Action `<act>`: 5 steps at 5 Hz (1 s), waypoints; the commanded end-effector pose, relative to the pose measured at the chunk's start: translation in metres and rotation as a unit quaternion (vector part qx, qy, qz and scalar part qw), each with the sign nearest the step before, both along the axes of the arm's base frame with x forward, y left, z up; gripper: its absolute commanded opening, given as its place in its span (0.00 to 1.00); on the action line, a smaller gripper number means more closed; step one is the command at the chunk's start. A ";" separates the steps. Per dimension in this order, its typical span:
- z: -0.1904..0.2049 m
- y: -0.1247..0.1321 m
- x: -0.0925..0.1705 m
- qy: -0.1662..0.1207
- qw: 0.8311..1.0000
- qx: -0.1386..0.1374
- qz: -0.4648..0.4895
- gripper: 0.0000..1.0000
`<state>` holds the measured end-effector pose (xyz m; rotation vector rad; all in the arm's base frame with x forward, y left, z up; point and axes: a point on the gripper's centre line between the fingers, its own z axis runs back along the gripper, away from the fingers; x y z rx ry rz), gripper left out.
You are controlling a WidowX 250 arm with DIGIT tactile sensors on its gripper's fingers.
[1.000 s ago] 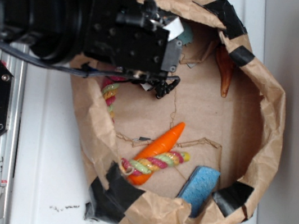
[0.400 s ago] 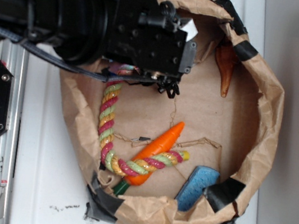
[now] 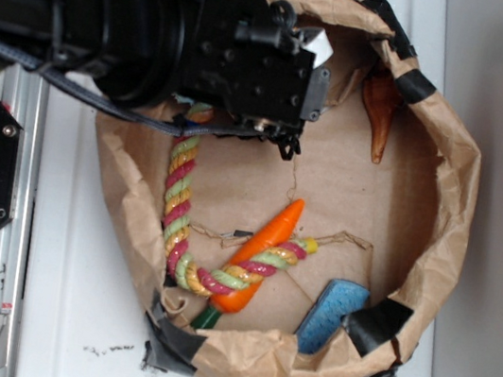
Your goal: Grab the blue cloth.
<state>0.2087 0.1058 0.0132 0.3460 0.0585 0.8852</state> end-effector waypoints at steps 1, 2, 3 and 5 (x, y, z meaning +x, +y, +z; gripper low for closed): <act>0.055 -0.007 0.022 -0.058 0.994 -0.041 -0.079 0.00; 0.107 -0.039 0.055 -0.104 0.974 -0.072 -0.189 0.00; 0.140 -0.072 0.067 -0.131 0.949 -0.083 -0.273 0.00; 0.140 -0.078 0.059 -0.163 0.894 -0.112 -0.401 0.00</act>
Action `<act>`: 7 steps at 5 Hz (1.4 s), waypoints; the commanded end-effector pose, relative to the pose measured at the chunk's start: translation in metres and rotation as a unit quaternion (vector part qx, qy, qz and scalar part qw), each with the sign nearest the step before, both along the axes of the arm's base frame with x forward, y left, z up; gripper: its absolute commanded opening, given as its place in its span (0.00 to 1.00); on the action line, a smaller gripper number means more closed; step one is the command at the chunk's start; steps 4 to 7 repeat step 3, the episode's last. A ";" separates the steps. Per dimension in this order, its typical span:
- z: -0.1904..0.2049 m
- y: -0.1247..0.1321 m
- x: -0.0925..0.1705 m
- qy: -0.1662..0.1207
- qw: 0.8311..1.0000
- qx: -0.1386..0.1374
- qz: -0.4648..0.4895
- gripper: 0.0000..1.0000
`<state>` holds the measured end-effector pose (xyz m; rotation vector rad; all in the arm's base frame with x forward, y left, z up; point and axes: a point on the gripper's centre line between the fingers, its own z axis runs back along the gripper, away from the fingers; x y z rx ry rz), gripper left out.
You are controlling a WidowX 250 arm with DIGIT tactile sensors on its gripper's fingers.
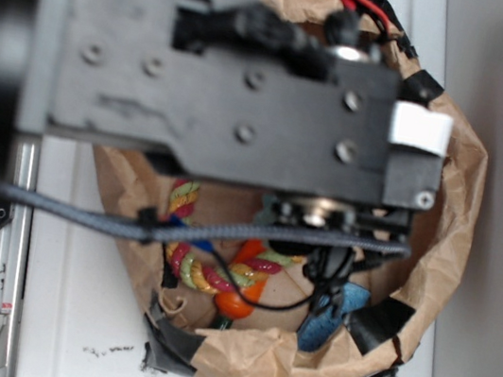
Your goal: Grab the blue cloth.
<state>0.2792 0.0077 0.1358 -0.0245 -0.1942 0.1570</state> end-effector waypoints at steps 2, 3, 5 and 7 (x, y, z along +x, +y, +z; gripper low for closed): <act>0.013 0.050 -0.015 -0.037 0.999 0.005 0.011 0.00; 0.012 0.062 -0.017 -0.032 0.999 -0.002 0.038 0.00; 0.012 0.062 -0.017 -0.032 0.999 -0.002 0.038 0.00; 0.012 0.062 -0.017 -0.032 0.999 -0.002 0.038 0.00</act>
